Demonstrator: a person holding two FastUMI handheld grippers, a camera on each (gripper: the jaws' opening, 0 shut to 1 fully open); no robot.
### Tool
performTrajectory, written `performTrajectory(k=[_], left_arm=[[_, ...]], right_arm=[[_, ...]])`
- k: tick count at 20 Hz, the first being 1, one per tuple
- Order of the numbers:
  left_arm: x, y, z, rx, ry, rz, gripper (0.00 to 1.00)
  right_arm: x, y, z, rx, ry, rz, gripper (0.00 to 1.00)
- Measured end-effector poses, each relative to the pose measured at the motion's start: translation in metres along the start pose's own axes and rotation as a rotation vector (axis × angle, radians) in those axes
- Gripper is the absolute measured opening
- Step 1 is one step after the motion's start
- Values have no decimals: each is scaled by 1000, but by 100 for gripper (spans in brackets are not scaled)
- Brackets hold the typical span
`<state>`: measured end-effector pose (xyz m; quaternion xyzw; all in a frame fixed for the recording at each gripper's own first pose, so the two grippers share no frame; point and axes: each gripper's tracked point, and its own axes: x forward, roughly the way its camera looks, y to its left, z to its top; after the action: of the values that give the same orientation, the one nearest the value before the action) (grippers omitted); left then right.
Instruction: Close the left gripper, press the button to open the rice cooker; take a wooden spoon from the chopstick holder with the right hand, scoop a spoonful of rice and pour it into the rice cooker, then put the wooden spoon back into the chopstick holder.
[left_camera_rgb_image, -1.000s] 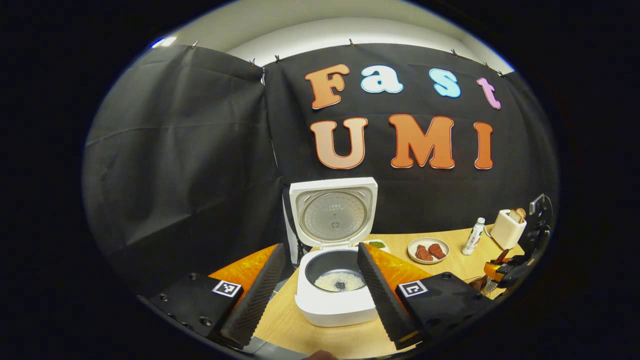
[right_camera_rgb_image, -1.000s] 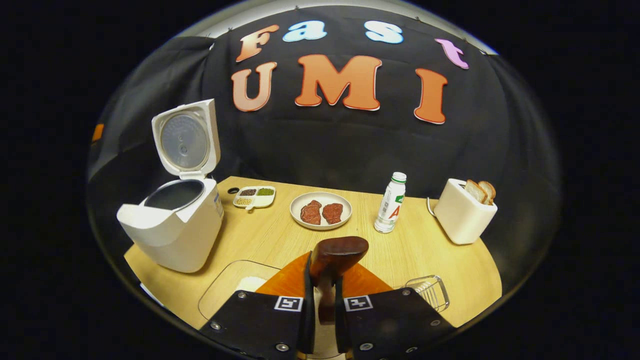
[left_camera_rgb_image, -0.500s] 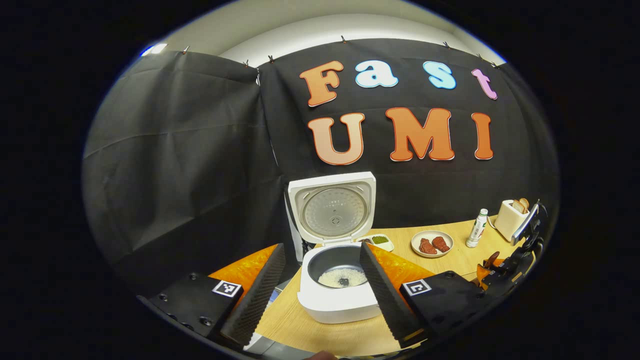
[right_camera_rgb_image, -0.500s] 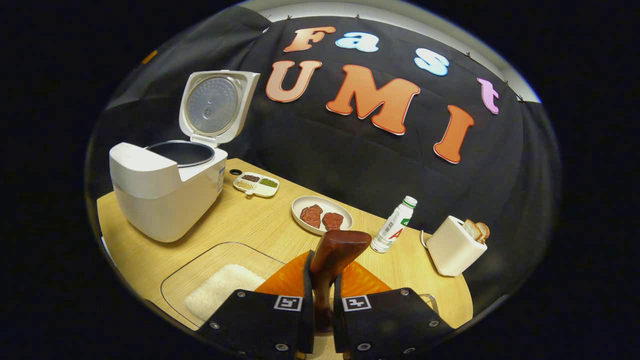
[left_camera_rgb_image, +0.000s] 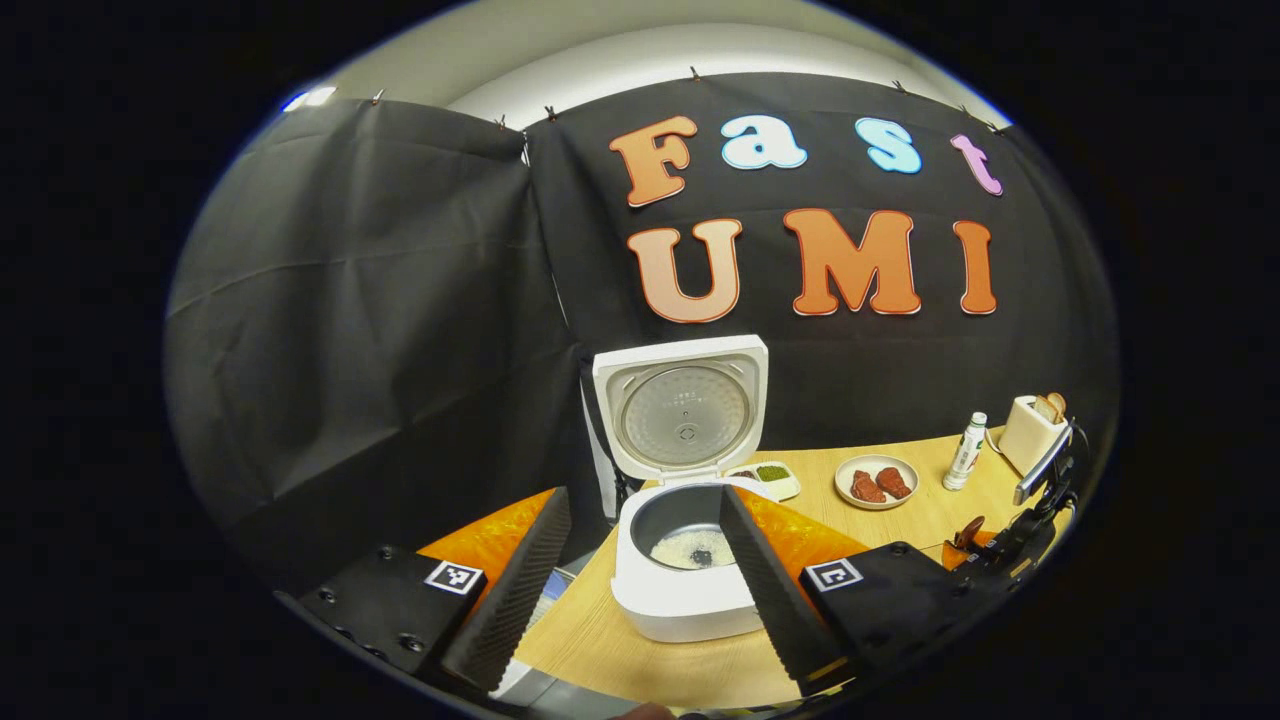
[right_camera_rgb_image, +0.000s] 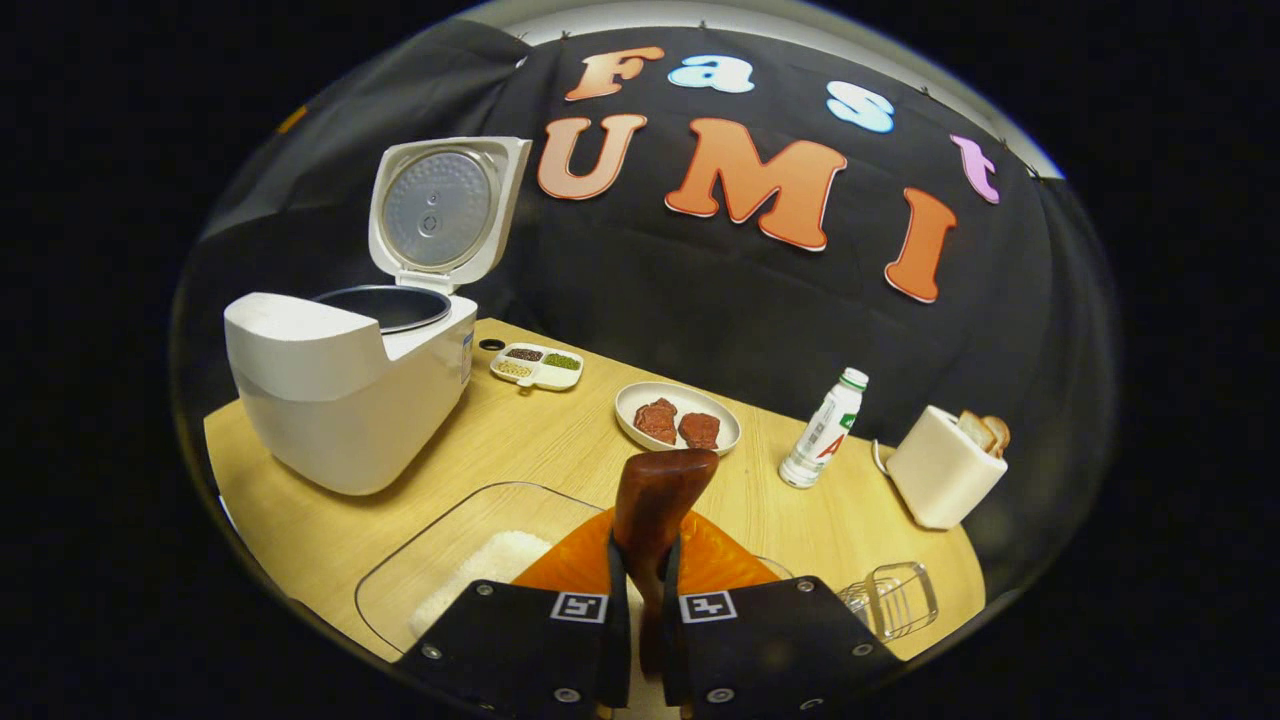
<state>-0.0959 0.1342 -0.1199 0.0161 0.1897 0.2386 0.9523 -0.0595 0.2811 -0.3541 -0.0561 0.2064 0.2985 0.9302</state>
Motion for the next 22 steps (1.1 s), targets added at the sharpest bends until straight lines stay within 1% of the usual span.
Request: performTrajectory(k=[1,4,9,10,12,15,22], left_arm=[[0,2,0,0,1,3,99],[1,6,-3,2,5,5,100],[3,17,-10,4,21,10,100],[4,19,-12,7,23,11,99],[5,24,-13,17,25,11,99],[9,28,-11,33,18,1,100],[31,25,-10,88,13,-81,100]], right_arm=[[3,-1,0,1,4,-9,12],[5,6,0,39,21,-1,12],[5,25,2,217,65,39,12],[6,27,3,243,71,43,12],[6,26,2,309,82,37,12],[8,17,-2,435,109,1,12],[2,10,-5,648,127,-54,12]])
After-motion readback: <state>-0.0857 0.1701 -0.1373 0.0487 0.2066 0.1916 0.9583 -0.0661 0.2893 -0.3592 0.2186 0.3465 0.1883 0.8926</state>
